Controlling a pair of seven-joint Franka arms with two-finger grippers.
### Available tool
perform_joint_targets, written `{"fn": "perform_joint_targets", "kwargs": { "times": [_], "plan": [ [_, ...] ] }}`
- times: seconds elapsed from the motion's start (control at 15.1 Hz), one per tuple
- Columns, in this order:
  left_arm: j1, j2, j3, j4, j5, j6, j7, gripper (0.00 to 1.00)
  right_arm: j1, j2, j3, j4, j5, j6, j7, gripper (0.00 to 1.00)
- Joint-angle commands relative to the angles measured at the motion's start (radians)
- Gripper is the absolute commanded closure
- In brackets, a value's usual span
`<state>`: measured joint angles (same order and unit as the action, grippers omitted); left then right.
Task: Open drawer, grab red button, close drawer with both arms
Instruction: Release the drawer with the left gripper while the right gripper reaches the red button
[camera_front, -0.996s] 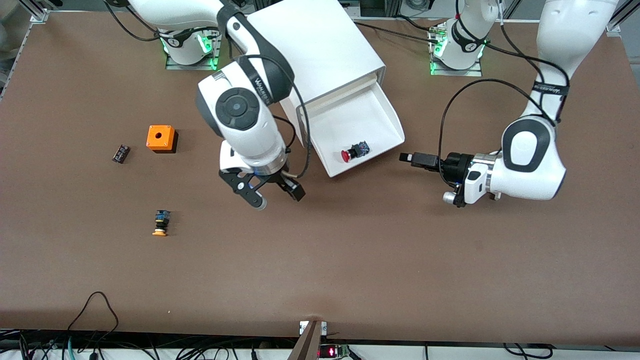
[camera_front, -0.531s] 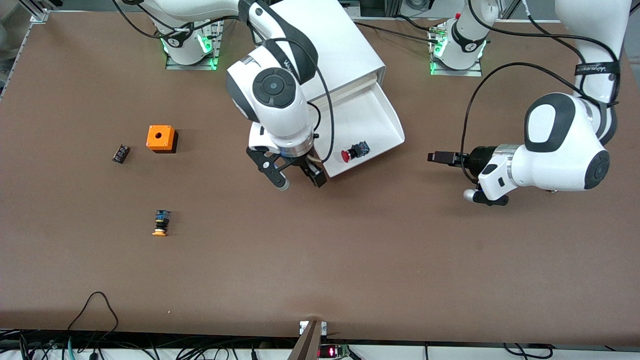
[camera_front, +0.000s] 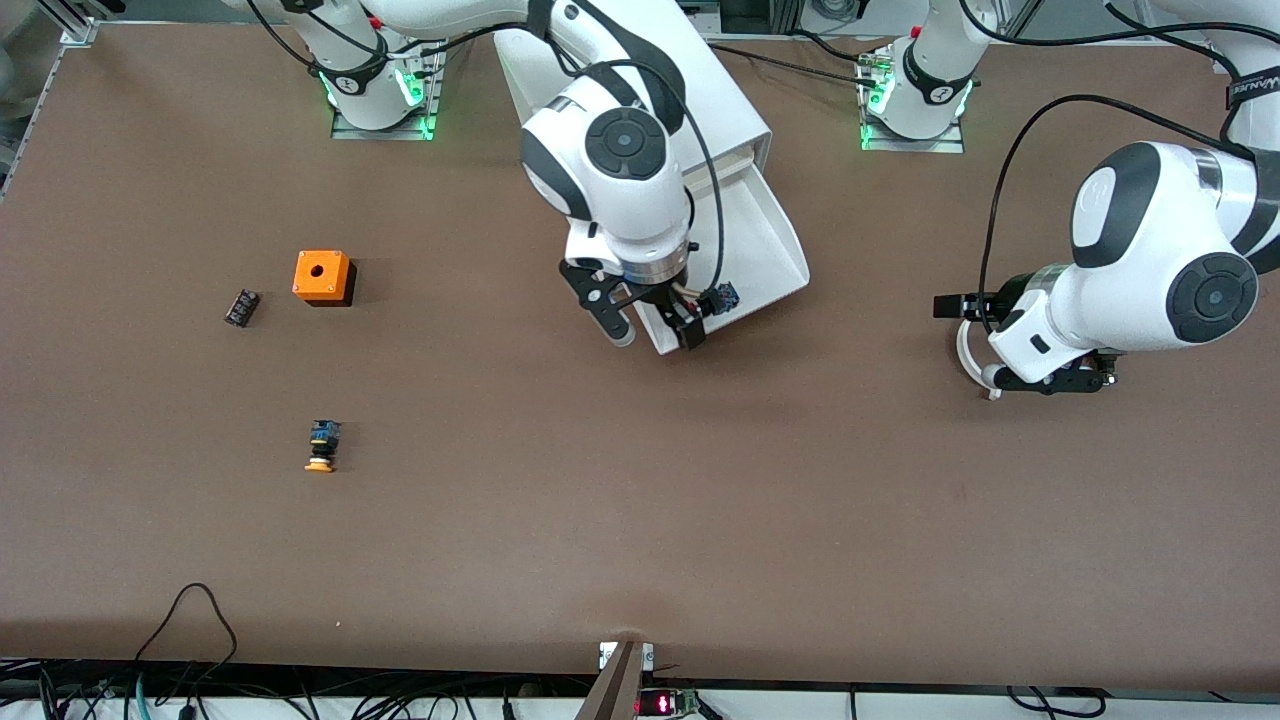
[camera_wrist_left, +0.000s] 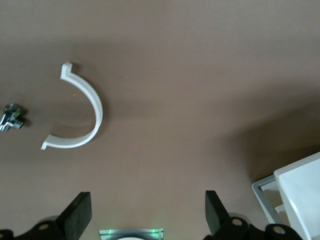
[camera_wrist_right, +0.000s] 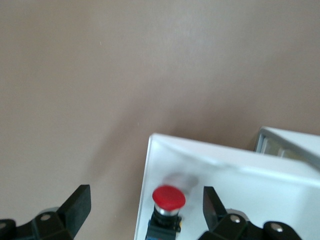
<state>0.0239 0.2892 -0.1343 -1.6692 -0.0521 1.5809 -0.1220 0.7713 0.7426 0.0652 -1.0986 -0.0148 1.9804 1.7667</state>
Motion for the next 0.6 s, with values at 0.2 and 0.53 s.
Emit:
{"fn": "perform_joint_targets", "kwargs": {
  "times": [0.2,0.53],
  "plan": [
    [0.037,-0.019,0.001,0.000,0.025,-0.016,-0.019,0.00,0.057,0.078,-0.004,0.042,0.013,0.067,0.106,0.01],
    [0.051,-0.030,0.001,0.000,0.026,-0.028,-0.021,0.00,0.072,0.103,0.007,0.040,0.044,0.081,0.146,0.01]
  ]
}}
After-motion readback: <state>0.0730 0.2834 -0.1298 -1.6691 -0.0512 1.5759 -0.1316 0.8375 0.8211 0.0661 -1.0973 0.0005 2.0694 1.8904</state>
